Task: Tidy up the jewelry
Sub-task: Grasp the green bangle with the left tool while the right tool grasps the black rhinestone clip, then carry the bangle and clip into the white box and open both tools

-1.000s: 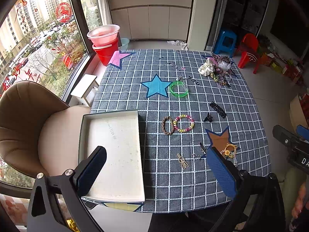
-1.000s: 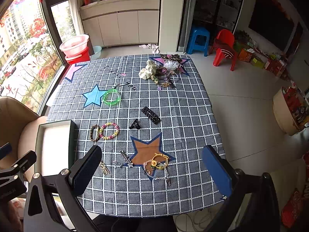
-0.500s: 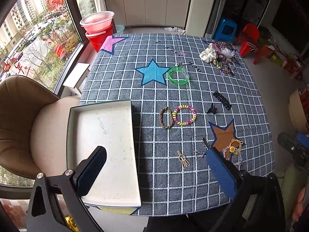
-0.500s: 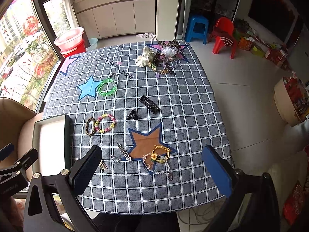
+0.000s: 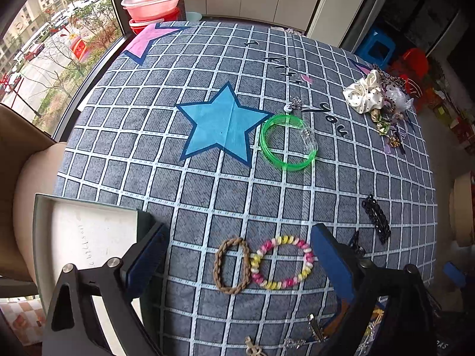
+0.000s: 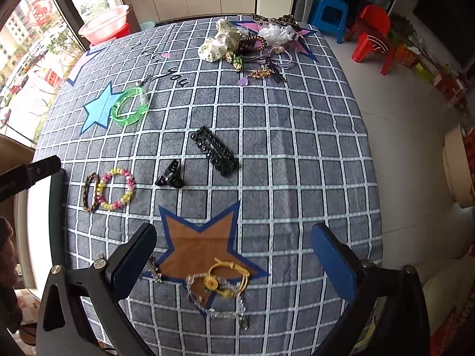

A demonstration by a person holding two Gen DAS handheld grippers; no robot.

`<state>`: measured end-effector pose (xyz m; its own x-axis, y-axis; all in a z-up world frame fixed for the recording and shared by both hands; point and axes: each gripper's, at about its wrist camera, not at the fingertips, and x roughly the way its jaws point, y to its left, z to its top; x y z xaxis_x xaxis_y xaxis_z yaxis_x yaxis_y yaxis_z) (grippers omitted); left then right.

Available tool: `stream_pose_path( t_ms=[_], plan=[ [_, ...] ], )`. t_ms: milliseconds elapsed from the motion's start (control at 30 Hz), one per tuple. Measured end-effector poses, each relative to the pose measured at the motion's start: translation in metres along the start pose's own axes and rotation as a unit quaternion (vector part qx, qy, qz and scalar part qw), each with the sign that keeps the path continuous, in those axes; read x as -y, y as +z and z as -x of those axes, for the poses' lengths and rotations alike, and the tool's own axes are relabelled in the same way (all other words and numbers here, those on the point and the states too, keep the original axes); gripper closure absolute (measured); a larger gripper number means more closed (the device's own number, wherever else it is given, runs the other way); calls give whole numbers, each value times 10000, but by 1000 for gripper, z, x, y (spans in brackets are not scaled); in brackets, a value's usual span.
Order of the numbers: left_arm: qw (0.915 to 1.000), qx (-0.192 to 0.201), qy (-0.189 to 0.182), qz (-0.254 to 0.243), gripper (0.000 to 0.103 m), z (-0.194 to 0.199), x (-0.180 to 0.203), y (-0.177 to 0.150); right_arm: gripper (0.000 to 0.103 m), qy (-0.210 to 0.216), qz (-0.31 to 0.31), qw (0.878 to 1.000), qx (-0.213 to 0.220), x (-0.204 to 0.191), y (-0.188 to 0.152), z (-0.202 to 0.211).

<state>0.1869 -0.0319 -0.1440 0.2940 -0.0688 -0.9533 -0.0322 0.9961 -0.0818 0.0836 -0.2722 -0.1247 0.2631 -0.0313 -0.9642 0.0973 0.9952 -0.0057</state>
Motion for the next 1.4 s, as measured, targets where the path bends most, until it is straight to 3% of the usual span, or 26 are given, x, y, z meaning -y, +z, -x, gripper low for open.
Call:
stream_pose_path(
  t_ms=[200, 400, 533, 600, 700, 767, 833, 867, 900, 933, 1200, 1400],
  plan=[
    [9992, -175, -6, 363, 14, -60, 3, 39, 0, -8, 379, 9992, -151, 6, 33, -66],
    [9987, -240, 93, 438, 16, -94, 7, 59, 1, 69, 861, 9962, -90, -5, 49, -95],
    [9992, -99, 322, 217, 16, -100, 19, 66, 12, 108, 1159, 9931, -131, -16, 55, -109],
    [9991, -21, 404, 114, 24, -100, 25, 68, 13, 281, 1091, 9936, -95, -17, 57, -111],
    [9994, 56, 332, -82, 50, -95, 39, 69, 18, 298, 1080, 9937, -49, -19, 61, -111],
    [9991, 83, 317, -258, 80, -93, 48, 69, 25, 315, 1133, 9931, -35, -21, 63, -109],
    [9992, 71, 243, -313, 89, -92, 56, 69, 45, 315, 1182, 9925, -20, -26, 69, -104],
    [9995, 47, 147, -279, 89, -94, 59, 72, 52, 318, 1184, 9925, -8, -28, 70, -102],
    [9997, 34, 84, -241, 89, -93, 61, 73, 67, 320, 1163, 9927, -6, -30, 72, -100],
    [9998, 19, 51, -214, 89, -91, 64, 71, 70, 343, 1114, 9932, -35, -31, 73, -99],
    [9992, 241, -264, -157, 89, -54, 47, 48, 70, 841, 405, 9956, 24, 0, 75, -81],
    [9981, 472, -379, 103, 89, -5, 10, 18, 70, 1165, 309, 9927, 52, -5, 64, -51]
  ],
)
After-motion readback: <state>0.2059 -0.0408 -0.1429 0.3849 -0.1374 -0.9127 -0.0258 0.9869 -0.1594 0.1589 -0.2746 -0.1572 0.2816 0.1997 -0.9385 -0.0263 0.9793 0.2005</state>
